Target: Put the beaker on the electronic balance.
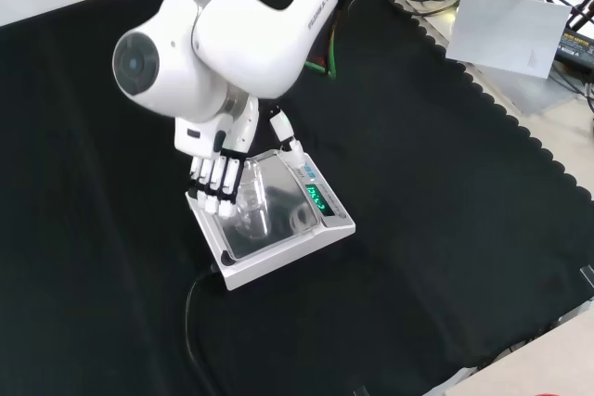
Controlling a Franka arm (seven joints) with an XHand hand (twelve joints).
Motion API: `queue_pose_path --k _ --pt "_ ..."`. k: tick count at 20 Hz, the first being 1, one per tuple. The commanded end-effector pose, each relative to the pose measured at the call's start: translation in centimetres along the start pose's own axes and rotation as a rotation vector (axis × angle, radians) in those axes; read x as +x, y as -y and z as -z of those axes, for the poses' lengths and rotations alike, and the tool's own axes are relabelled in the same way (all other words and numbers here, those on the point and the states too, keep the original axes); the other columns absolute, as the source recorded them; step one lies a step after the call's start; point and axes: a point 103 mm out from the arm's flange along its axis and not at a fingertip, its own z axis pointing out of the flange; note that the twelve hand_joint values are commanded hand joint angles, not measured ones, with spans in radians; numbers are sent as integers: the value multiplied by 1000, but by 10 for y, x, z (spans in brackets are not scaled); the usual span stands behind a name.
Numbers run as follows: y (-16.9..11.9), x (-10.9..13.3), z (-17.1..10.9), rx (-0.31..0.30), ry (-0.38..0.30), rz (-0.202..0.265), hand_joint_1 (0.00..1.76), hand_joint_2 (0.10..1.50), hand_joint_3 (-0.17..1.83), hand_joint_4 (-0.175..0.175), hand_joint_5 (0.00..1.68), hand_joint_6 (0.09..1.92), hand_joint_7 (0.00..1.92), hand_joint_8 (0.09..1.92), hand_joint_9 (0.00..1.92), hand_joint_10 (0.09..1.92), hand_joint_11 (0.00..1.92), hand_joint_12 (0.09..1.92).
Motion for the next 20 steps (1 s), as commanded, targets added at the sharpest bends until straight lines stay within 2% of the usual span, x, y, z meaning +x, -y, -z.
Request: queue_pose_path --k 1,2,4,7,9,10,11,12,13,14,16,20 --pt "18 2 38 -80 50 5 673 744 -62 45 0 87 8 87 0 332 0 1260" --pt "22 3 43 -94 49 17 672 745 -59 44 0 87 11 87 0 347 0 1265" --pt "34 4 62 -123 69 4 671 744 -54 43 0 87 22 87 0 382 0 1272" --pt "45 6 70 -154 87 -4 668 746 -48 40 0 87 40 87 0 433 0 1276" --pt "55 5 71 -179 90 -20 665 753 -40 31 0 87 82 87 1 613 0 1333" --pt "67 3 73 -209 73 -19 655 763 -32 26 3 87 101 88 1 606 0 1091" --pt "78 1 73 -232 70 -27 640 775 -25 22 4 87 101 111 0 494 0 659" --pt "84 1 72 -245 70 -34 629 784 -19 19 4 87 96 126 0 379 0 353" --pt "89 0 71 -256 72 -40 622 789 -16 18 5 87 91 137 0 295 0 176" --pt "97 -1 70 -269 74 -52 618 793 -14 17 7 87 88 147 0 237 0 87" --pt "117 -4 65 -292 73 -86 614 799 -10 16 17 87 99 168 0 197 0 87" --pt "154 -11 48 -314 67 -155 612 805 -6 12 42 87 120 250 0 365 0 87"
